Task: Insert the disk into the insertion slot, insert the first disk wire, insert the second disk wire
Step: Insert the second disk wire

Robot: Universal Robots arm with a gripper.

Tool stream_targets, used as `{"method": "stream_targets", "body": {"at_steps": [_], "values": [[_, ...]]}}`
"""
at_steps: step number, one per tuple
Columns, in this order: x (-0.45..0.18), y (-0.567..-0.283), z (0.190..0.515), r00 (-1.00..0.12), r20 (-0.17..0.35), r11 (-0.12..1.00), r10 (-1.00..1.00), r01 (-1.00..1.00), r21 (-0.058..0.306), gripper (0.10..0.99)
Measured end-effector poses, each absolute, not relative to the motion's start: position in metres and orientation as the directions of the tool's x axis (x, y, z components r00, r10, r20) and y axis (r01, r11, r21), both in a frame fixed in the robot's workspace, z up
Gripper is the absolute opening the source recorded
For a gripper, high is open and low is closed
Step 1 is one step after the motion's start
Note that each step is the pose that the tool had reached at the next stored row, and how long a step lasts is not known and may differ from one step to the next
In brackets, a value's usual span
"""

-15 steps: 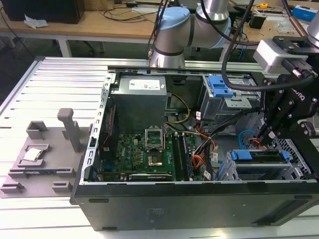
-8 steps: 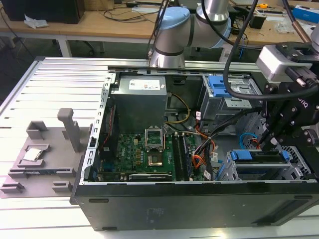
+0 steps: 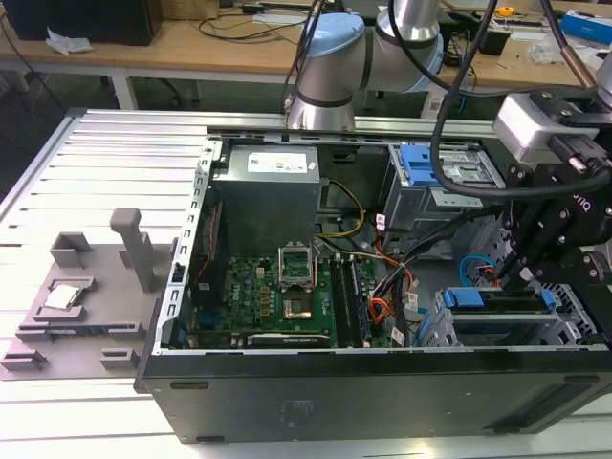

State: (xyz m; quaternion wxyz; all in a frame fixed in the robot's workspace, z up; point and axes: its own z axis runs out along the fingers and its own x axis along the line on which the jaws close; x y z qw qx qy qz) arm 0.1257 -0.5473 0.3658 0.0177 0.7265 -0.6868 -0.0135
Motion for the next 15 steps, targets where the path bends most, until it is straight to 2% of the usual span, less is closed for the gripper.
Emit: {"method": "stream_targets", "body": {"at_steps": [15], "values": [[0.1266, -0.5473, 0.3624, 0.056, 0.005, -0.056, -0.998, -0.997, 0.044, 0.161]]}}
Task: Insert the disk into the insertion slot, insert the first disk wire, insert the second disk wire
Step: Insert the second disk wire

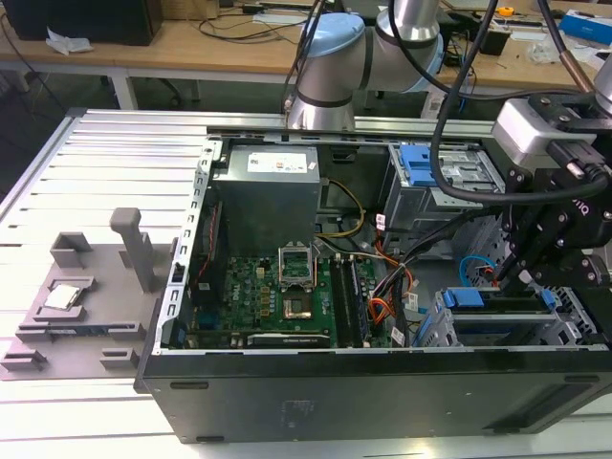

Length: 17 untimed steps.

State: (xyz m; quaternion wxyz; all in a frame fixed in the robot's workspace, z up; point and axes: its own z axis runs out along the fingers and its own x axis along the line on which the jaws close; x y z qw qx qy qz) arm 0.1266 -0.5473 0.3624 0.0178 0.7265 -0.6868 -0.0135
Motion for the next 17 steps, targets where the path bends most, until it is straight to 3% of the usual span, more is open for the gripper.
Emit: {"method": "stream_targets", "body": {"at_steps": [11, 17], "values": [[0.1266, -0.5473, 0.3615, 0.056, -0.003, -0.056, -0.998, -0.997, 0.044, 0.161], [0.1268, -0.5473, 0.3589, 0.056, -0.045, -0.058, -0.997, -0.997, 0.042, 0.161]]}}
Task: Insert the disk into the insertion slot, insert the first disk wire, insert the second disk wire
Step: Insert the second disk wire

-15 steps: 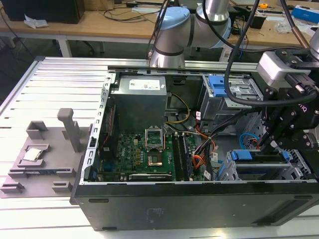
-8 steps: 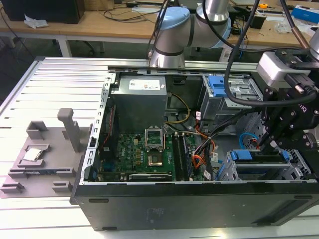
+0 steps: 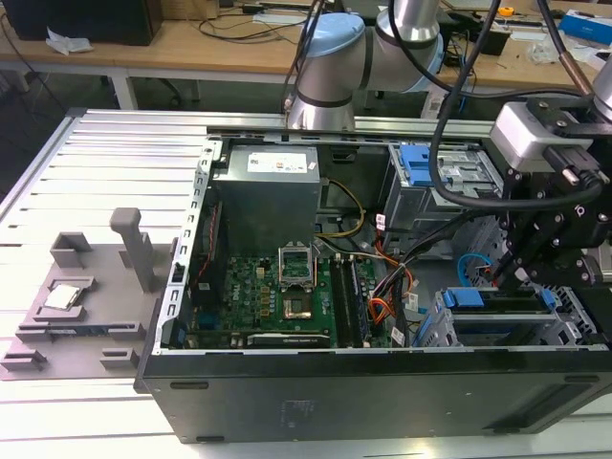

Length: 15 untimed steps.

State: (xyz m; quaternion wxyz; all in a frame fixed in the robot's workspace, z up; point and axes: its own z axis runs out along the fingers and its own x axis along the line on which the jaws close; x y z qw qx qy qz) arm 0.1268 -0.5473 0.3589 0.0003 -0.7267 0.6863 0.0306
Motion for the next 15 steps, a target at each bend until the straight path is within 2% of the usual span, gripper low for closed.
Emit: {"method": "stream_targets", "body": {"at_steps": [5, 15], "values": [[0.127, -0.549, 0.356, 0.056, -0.071, -0.059, -0.996, -0.997, 0.040, 0.161], [0.132, -0.552, 0.347, 0.056, -0.082, -0.059, -0.995, -0.997, 0.039, 0.161]]}}
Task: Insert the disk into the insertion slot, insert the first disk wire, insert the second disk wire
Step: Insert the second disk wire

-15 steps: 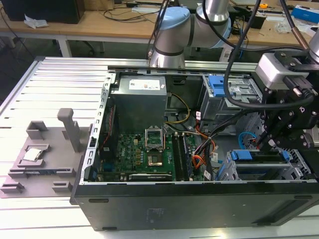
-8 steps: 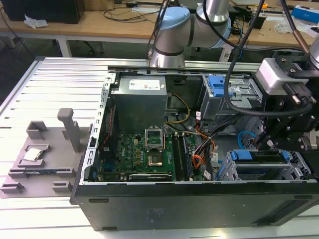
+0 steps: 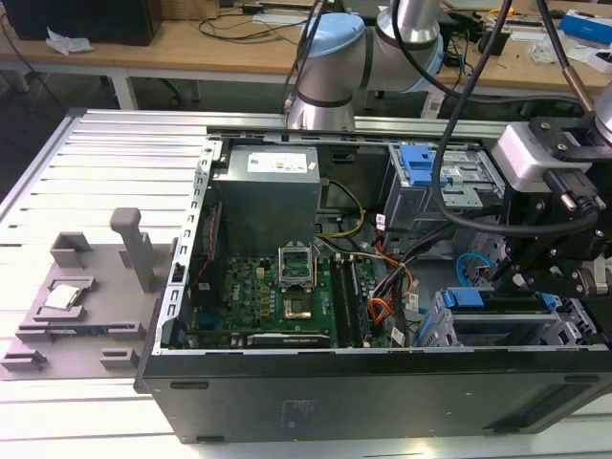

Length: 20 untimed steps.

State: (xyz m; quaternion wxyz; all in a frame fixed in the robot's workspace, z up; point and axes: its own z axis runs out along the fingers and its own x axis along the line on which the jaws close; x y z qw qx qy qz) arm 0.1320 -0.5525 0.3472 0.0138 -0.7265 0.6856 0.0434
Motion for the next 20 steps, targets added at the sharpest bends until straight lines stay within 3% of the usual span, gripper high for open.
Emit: {"method": "stream_targets", "body": {"at_steps": [20], "values": [[0.1339, -0.5573, 0.3404, 0.056, -0.082, -0.059, -0.995, -0.997, 0.040, 0.161]]}}
